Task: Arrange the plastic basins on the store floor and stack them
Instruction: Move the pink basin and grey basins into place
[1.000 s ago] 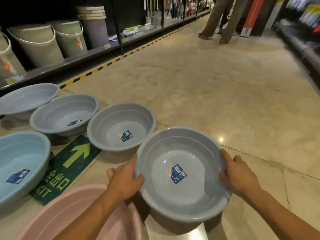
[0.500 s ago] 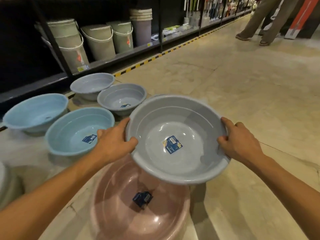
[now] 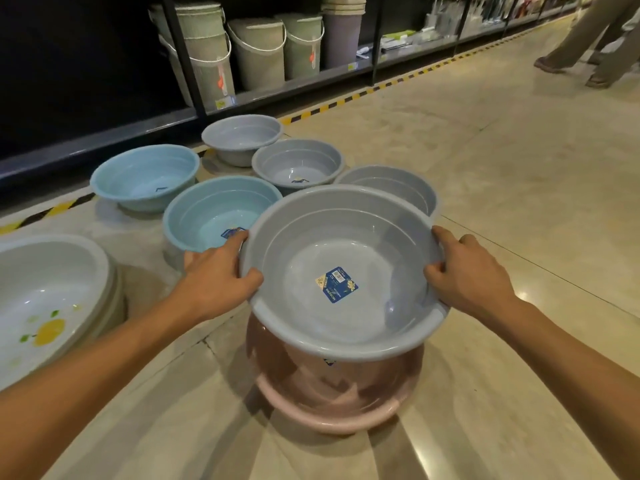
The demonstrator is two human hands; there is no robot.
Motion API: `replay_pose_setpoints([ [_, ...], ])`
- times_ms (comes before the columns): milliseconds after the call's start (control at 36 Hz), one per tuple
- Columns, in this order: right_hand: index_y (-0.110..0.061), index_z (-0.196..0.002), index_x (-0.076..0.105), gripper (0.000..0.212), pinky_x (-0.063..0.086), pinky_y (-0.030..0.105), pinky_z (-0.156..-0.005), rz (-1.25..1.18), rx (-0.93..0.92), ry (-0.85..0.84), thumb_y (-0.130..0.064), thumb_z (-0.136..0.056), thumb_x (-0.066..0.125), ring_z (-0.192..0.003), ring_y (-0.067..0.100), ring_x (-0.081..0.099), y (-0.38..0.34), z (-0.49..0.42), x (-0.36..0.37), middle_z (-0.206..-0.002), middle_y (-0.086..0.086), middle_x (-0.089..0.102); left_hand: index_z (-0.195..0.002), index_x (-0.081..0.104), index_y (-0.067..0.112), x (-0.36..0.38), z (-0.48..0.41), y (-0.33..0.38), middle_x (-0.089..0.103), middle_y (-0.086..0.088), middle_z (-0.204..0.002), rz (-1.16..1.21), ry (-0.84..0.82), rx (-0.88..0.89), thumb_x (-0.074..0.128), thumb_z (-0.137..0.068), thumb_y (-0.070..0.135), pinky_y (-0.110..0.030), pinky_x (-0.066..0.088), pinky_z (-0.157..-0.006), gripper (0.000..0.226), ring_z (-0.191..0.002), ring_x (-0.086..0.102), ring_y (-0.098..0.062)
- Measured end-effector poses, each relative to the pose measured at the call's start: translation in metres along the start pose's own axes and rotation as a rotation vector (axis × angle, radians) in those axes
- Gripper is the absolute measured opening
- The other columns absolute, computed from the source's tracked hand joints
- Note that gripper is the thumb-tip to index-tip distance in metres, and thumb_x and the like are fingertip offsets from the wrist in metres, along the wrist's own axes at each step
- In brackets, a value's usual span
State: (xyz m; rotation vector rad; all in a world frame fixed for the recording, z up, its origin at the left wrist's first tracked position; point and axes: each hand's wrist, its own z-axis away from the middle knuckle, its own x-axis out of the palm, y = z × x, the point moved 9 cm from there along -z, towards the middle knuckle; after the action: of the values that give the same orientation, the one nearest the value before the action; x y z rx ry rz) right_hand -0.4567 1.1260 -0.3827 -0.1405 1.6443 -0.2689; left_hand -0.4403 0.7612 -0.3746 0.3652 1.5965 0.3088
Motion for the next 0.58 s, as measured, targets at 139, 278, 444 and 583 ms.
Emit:
replay_pose_setpoints([
  [139, -0.028, -0.158, 0.028, 0.069, 0.047, 0.039, -0.069, 0.026, -0.011, -0.029, -0.035, -0.093, 0.049, -0.083, 0.031, 0.051, -0.010, 0.011, 0.011, -0.102, 0.009, 0.048, -0.142, 0.039, 0.026, 0.012, 0.013, -0.016, 0.062, 0.004, -0.082, -0.086, -0.001, 0.017, 0.043, -0.069, 0.049, -0.040, 0.035, -0.092, 0.077, -0.092, 0.060, -0.028],
  [278, -0.029, -0.158, 0.027, 0.069, 0.053, 0.041, -0.071, 0.027, -0.010, -0.045, -0.036, -0.092, 0.048, -0.085, 0.029, 0.053, -0.011, 0.020, 0.027, -0.101, 0.008, 0.048, -0.141, 0.041, 0.029, 0.025, 0.024, -0.030, 0.061, 0.002, -0.084, -0.107, 0.012, 0.023, 0.039, -0.065, 0.054, -0.042, 0.033, -0.097, 0.079, -0.105, 0.062, -0.034],
  [444, -0.027, -0.157, 0.028, 0.067, 0.047, 0.040, -0.070, 0.037, 0.000, -0.084, -0.032, -0.093, 0.048, -0.090, 0.030, 0.049, -0.010, 0.032, 0.047, -0.103, 0.008, 0.046, -0.139, 0.041, 0.024, 0.040, 0.034, -0.038, 0.058, 0.007, -0.075, -0.148, -0.013, 0.009, 0.034, -0.066, 0.055, -0.035, 0.026, -0.083, 0.080, -0.097, 0.064, -0.027],
  [583, -0.026, -0.157, 0.026, 0.066, 0.055, 0.043, -0.073, 0.058, 0.003, -0.129, -0.036, -0.095, 0.046, -0.094, 0.029, 0.054, -0.005, 0.042, 0.068, -0.103, 0.008, 0.047, -0.137, 0.039, 0.023, 0.059, 0.044, -0.044, 0.060, 0.005, -0.079, -0.198, -0.071, 0.013, 0.024, -0.065, 0.059, -0.038, 0.031, -0.085, 0.082, -0.092, 0.062, -0.026],
])
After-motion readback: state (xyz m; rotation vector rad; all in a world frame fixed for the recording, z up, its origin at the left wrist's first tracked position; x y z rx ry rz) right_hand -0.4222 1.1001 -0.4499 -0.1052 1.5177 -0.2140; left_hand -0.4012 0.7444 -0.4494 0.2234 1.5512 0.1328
